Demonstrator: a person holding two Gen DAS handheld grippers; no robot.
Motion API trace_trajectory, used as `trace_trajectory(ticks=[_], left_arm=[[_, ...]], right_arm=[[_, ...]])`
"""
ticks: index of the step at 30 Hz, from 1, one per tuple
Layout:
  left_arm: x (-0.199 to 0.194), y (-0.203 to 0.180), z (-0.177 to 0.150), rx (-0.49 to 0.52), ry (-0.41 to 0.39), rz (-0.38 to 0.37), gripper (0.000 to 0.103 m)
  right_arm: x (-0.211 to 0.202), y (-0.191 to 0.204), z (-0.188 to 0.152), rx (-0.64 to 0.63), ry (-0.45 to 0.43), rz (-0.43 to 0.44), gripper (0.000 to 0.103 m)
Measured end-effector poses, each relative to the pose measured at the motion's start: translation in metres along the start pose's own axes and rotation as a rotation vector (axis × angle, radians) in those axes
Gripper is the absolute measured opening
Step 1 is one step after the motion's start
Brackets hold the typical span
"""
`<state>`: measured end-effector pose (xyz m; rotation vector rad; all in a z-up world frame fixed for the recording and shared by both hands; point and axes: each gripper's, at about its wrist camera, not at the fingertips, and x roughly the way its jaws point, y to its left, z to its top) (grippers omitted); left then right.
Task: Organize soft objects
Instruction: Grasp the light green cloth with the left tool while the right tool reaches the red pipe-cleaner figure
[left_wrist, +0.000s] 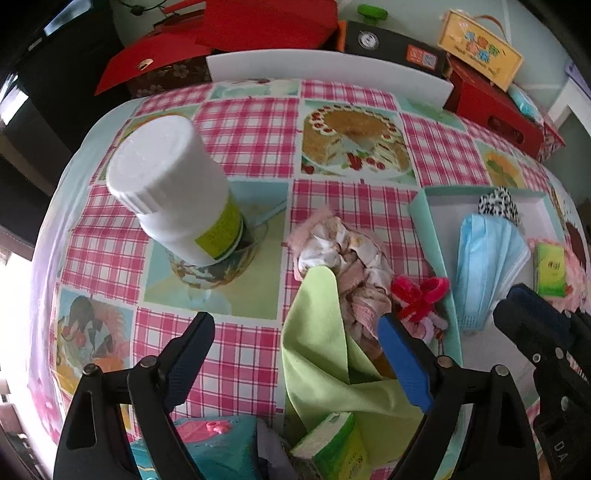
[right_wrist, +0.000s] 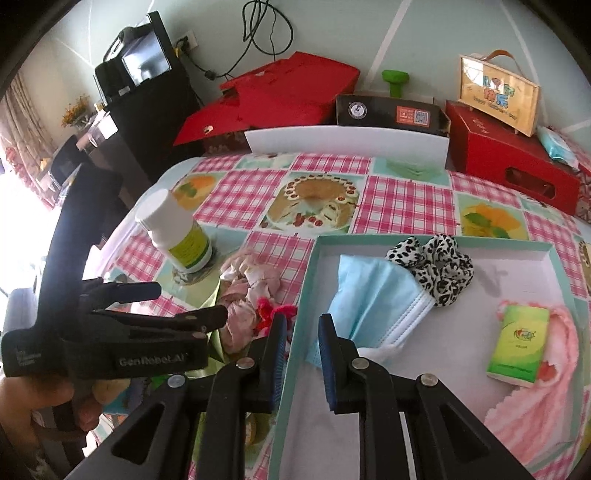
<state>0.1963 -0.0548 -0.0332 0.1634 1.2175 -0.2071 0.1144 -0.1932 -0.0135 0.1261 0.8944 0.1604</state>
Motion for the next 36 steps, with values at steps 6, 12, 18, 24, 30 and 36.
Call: trace_trajectory(ticks=[6,12,18,24,30,36], left_arm=[[-0.005,-0.006,-0.004,0.057,0.011,0.017,0.076],[-0.006,-0.022,-0.001,0.173,0.042,0.035,0.076],[0.011,-0.033,0.002,0.273,0.160,0.017,0.076],[0.026,-0.051,0.003,0.413,0.288,0.035,0.076],[0.045,-0.062,0.001,0.450,0.400,0.014,0.076],[0.051,-0.061,0.008,0.415,0.421,-0.033,0.066]], right_arm=[[-0.001,-0.007,0.001,0.029,-0.003,-0.008,0.019],[-0.008,-0.012,0.003,0.041,-0.025,0.008,0.019],[-0.012,-0.024,0.005,0.086,-0.033,0.036,0.019],[-0.016,-0.033,0.004,0.111,-0.044,0.039,0.019],[-0.018,-0.041,0.005,0.139,-0.051,0.047,0.019],[-0.019,-0.043,0.005,0.146,-0.054,0.049,0.019]])
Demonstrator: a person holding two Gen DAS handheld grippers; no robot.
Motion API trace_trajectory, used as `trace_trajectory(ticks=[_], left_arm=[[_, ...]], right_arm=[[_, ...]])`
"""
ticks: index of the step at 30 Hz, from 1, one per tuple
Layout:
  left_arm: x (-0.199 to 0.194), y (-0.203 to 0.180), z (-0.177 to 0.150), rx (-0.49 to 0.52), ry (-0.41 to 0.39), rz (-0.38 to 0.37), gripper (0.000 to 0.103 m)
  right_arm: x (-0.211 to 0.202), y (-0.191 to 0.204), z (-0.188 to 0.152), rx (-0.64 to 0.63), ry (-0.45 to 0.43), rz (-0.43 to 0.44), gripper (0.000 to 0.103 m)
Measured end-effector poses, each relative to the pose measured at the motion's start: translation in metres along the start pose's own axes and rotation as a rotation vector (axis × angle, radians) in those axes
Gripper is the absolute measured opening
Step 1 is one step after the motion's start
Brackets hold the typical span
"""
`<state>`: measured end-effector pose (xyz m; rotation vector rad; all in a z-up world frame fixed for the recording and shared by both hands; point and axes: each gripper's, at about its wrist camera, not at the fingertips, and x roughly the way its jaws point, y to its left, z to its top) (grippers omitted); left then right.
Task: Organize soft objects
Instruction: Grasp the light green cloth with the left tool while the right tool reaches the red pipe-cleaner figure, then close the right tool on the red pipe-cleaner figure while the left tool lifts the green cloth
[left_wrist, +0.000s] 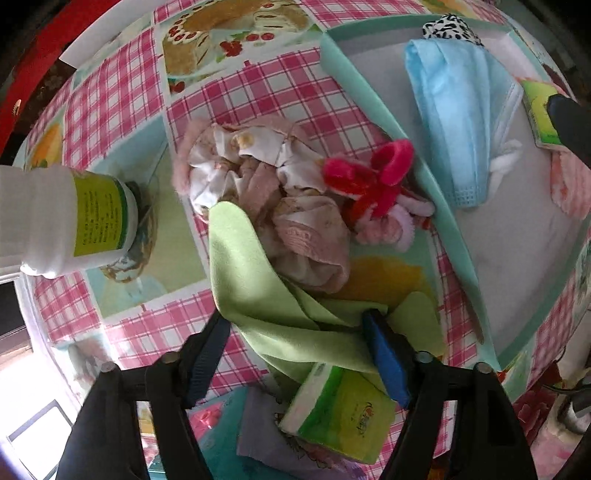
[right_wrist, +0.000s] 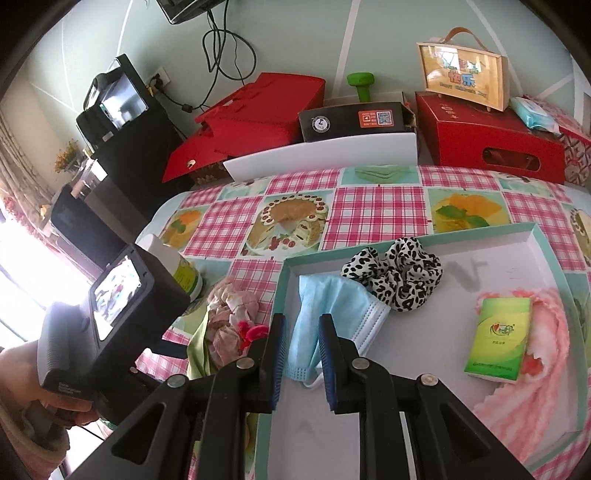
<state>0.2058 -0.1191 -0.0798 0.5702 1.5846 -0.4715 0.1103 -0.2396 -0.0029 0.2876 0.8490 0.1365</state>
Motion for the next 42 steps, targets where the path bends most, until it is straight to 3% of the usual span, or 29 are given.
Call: trace_trajectory(ticks=[1,4,5,6,13,22,28,36,42], left_arm=[[-0.001,0.007,-0.001,0.003,-0.003,-0.009,0.063],[-0.003,0.006,-0.003,0.001,-0.022,-0.028,0.041],[-0.005,0.005,-0.003,-0.002,-0.035,-0.032,0.025],[-0.006,0.005,-0.005,-0.006,-0.042,-0.039,0.016],[-0.017,0.013,-0.017,-0.082,-0.148,-0.062,0.012],[-0.062,0.054,-0.053,-0.318,-0.412,-0.147,0.011],[-0.085,0.059,-0.072,-0.448,-0.553,-0.134,0.011],[-0.082,0.075,-0.086,-0.634,-0.640,-0.088,0.011],[-0.085,0.078,-0.091,-0.675,-0.701,-0.104,0.011]], right_arm=[[0.000,0.000,0.000,0.000,-0.001,0.000,0.019],[0.000,0.000,0.000,0.000,0.000,0.000,0.019],[0.000,0.000,0.000,0.000,0.000,0.000,0.019],[0.000,0.000,0.000,0.000,0.000,0.000,0.019],[0.000,-0.001,0.000,0.007,0.001,0.003,0.019],[0.004,-0.002,-0.001,0.013,0.012,-0.002,0.019],[0.008,-0.003,-0.003,0.012,0.022,-0.004,0.020],[0.019,0.007,-0.005,-0.033,0.038,-0.009,0.020],[0.036,0.033,-0.012,-0.127,0.075,-0.015,0.020]])
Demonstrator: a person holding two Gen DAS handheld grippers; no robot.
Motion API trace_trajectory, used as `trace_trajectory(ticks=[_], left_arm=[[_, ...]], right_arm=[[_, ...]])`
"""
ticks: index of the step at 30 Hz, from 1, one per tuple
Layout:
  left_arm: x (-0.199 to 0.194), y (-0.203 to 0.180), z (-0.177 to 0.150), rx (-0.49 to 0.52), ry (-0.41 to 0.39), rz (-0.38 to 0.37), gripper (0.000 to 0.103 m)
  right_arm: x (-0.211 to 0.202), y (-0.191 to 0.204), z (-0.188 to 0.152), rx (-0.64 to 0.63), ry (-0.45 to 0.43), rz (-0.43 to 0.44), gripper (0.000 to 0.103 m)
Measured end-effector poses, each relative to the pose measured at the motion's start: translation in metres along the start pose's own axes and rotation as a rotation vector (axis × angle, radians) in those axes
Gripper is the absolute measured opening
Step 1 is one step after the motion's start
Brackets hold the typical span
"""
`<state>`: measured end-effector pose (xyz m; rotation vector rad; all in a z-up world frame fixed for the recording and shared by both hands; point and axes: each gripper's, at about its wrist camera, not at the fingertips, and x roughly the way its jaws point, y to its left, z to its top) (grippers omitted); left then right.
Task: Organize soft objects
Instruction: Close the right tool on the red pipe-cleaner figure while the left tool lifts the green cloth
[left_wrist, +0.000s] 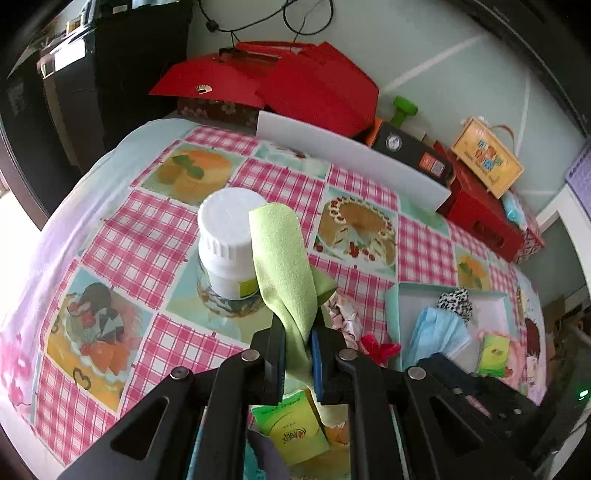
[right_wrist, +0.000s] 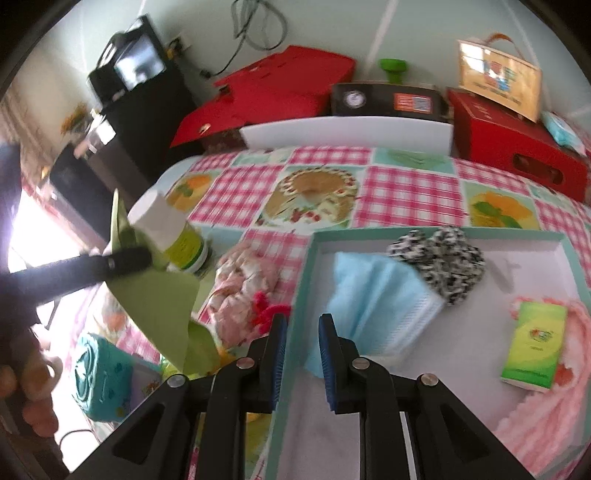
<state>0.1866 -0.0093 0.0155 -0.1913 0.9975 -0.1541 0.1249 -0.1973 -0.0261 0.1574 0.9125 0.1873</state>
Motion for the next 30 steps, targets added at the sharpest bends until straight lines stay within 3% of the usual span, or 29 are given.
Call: trace_trajectory(ticks=[8,12,15,30], left_arm=[[-0.022,0.050,0.004,-0.131,-0.078,-0.005,0.011],[-0.020,0.078,0.002,-0.204,-0.073,0.000,0.011],[-0.021,0.091,0.001,-0.247,-0.079,-0.008,0.011],[-0.020,0.107,-0.001,-0.303,-0.068,-0.069,0.011]], right_arm=[[0.015,0.032,-0.006,-0.089,0.020,-0.001,0.021],[0.022,0.042,-0.008,-0.120,0.022,-0.032,0.035],[0.030,0.046,-0.009,-0.138,0.037,-0.067,0.035],[0.060,0.075,-0.020,-0.332,0.115,-0.244,0.036]])
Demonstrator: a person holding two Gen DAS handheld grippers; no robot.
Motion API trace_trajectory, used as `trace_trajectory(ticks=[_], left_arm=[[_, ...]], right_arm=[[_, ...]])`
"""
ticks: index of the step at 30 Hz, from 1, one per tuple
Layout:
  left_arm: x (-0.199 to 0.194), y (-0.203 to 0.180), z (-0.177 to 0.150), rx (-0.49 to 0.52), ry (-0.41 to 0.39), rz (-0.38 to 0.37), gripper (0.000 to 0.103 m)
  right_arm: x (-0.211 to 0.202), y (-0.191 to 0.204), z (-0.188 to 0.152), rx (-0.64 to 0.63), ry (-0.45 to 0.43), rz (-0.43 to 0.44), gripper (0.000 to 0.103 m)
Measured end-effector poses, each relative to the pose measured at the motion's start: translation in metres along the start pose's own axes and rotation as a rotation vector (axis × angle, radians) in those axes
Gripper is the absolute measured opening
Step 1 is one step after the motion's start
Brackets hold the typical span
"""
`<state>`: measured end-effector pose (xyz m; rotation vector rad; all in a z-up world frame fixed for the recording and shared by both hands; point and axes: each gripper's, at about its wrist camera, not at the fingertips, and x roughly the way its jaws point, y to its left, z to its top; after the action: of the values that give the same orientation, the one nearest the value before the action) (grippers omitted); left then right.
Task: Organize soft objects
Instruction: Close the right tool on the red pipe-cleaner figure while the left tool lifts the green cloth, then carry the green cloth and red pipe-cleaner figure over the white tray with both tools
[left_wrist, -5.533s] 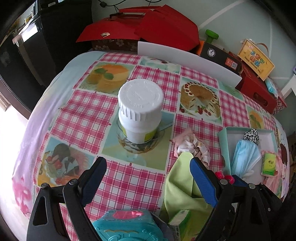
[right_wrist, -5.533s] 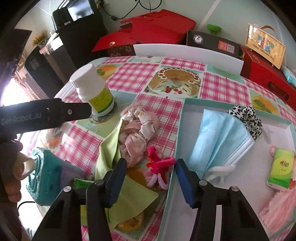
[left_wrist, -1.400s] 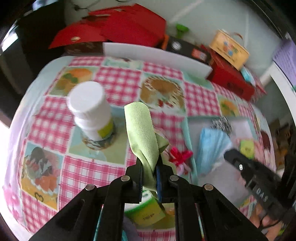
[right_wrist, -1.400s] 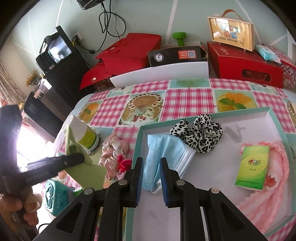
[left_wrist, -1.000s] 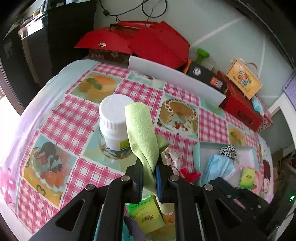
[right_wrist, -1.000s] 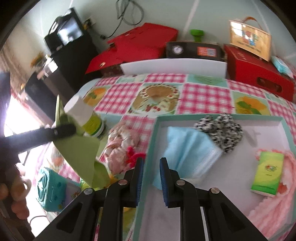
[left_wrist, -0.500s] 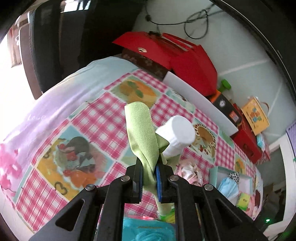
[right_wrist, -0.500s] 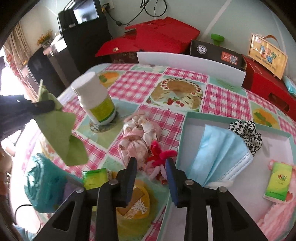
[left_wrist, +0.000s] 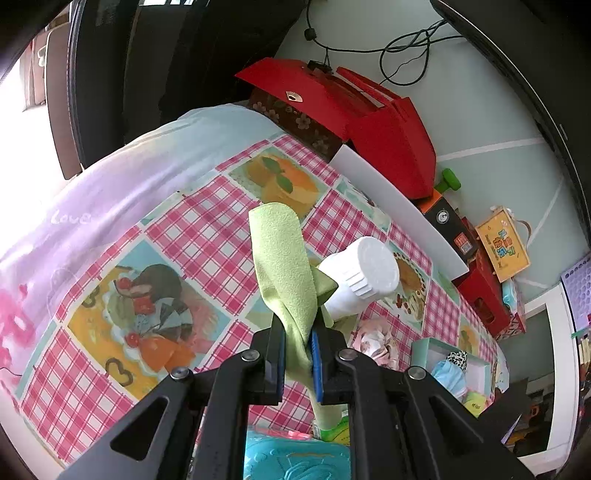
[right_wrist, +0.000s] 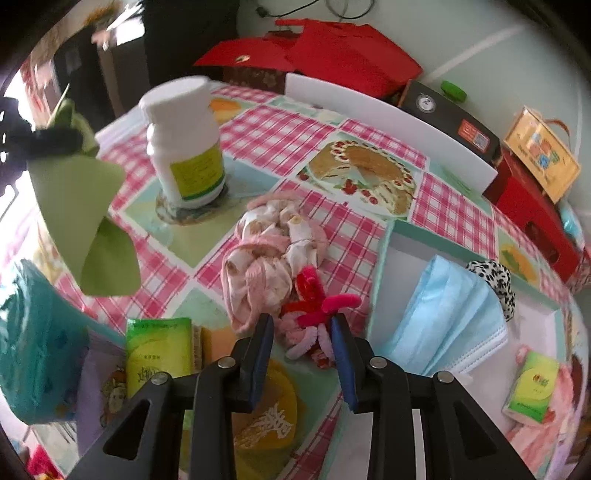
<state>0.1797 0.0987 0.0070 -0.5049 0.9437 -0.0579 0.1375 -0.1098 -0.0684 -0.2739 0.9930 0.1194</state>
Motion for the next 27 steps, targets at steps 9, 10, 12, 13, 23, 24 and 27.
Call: trace_trajectory(ticks=[9,10,12,13,23,24,27], left_arm=[[0.000,0.002,0.000,-0.004,0.006,-0.004,0.011],[0.001,0.001,0.000,-0.004,0.006,-0.003,0.011],[0.001,0.001,0.000,-0.003,0.006,-0.001,0.011],[0.001,0.000,0.000,-0.001,0.007,0.001,0.011],[-0.003,-0.011,-0.002,0.033,-0.010,0.004,0.011],[-0.005,-0.013,-0.002,0.041,-0.014,0.004,0.011],[-0.012,-0.020,-0.003,0.061,-0.034,-0.003,0.011]], right_arm=[[0.005,0.009,-0.004,-0.048,0.015,-0.037,0.037],[0.005,0.010,-0.004,-0.046,0.015,-0.035,0.037],[0.004,0.008,-0.005,-0.042,0.013,-0.035,0.034],[0.004,0.007,-0.005,-0.035,0.012,-0.031,0.034],[-0.019,-0.003,-0.003,0.029,-0.056,-0.006,0.030],[-0.023,-0.005,-0.003,0.038,-0.069,-0.005,0.030],[-0.042,-0.014,-0.002,0.070,-0.116,-0.010,0.030]])
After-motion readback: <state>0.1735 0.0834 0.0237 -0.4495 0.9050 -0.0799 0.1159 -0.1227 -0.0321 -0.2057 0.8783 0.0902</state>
